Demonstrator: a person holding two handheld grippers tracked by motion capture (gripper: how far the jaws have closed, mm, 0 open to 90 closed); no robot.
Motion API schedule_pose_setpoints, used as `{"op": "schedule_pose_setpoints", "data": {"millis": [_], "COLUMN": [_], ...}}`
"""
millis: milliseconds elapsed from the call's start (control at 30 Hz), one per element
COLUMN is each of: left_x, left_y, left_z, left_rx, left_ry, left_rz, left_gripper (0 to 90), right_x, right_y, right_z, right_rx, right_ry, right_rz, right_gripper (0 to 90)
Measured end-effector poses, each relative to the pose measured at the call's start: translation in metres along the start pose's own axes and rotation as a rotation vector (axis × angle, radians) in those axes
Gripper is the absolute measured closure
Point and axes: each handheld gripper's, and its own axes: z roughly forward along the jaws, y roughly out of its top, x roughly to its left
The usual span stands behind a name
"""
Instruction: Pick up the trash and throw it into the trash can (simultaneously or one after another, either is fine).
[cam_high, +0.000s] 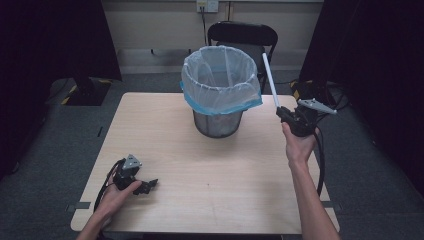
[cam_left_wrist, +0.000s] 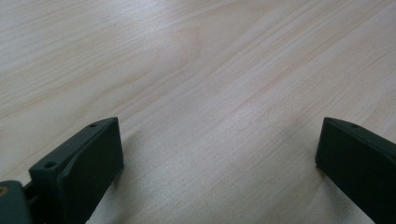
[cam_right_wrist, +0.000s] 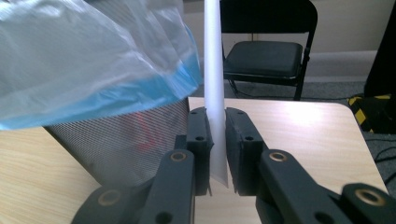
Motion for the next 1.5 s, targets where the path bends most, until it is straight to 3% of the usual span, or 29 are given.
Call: {"op": "schedule_pose_setpoints", "data": {"millis": [367,767,1000,1500], "left_x": [0.000,0.000,0.000,0.000], "left_y": [0.000,0.000,0.000,0.000], "left_z": [0.000,0.000,0.000,0.000], "left_rx": [0.000,-0.002,-0.002,0.000], "left_ry": [0.000,-0.001,-0.001,0.000], "left_rz": [0.000,-0.001,-0.001,0.000], "left_gripper": [0.5,0.4,0.5,0.4], "right_x": [0.011,0.032,0.051,0.084], "right_y": [0.021,0.051,0.068,0.095], "right_z": [-0.004,-0.008,0.001,0.020], "right_rx": [-0.052,-0.099,-0.115,-0.128], "right_ry": [0.046,0.112,0.189,0.247], "right_rz": [-0.004,-0.045,-0.077,-0.126], "right_gripper": [81.4,81.3,81.3,81.3]}}
